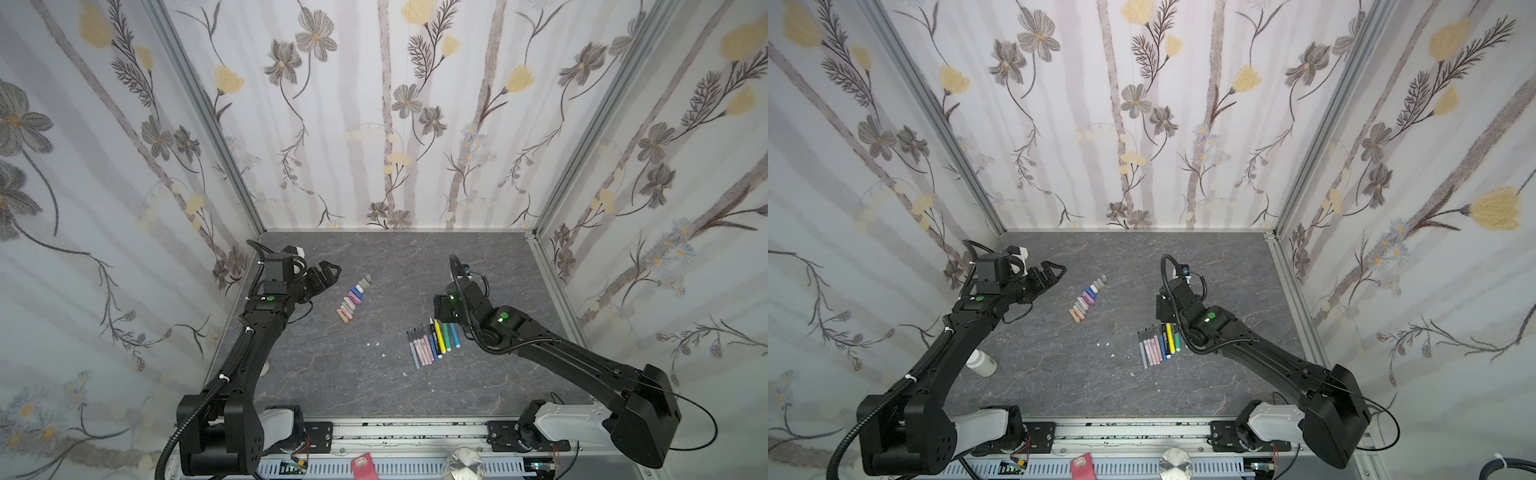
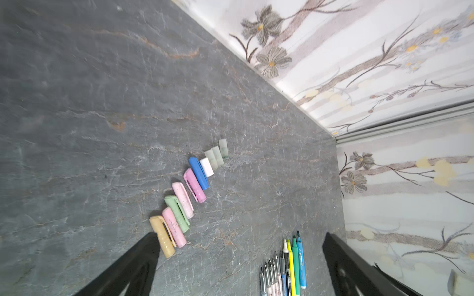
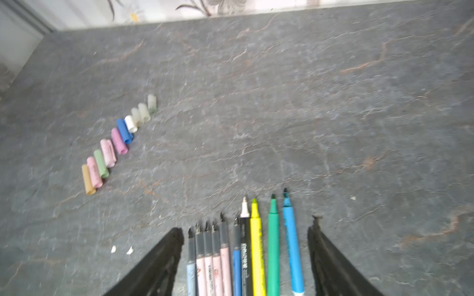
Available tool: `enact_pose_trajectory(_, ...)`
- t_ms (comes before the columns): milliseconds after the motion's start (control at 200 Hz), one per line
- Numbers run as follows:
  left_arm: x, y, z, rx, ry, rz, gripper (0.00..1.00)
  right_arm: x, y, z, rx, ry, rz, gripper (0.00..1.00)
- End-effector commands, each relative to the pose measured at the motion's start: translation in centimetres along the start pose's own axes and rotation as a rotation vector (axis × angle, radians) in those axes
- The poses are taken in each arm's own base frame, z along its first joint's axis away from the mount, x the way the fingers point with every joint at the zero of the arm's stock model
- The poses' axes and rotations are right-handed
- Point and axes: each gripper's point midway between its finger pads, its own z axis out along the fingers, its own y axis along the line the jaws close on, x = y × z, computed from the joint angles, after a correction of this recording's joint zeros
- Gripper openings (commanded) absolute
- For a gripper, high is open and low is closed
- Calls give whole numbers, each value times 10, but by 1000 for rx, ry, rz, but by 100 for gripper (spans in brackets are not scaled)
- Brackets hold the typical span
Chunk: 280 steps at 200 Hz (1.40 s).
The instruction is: Open the pen caps
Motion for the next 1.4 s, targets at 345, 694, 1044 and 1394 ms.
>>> enact_pose_trajectory(345, -61, 58, -37, -261, -565, 269, 100, -62, -165, 9, 409, -208, -3, 100)
enact_pose_trajectory(694, -17, 125, -21, -322, -716, 322, 100, -34, -230, 20, 437, -492, 51, 100)
enact_pose_trajectory(1044, -20, 141, -27, -366, -813, 401, 100, -5, -239, 4, 388, -704, 84, 100)
enact_pose_trajectory(1394, -7, 128, 6, -276, -703, 513, 100, -4, -230, 37, 308, -617, 17, 100)
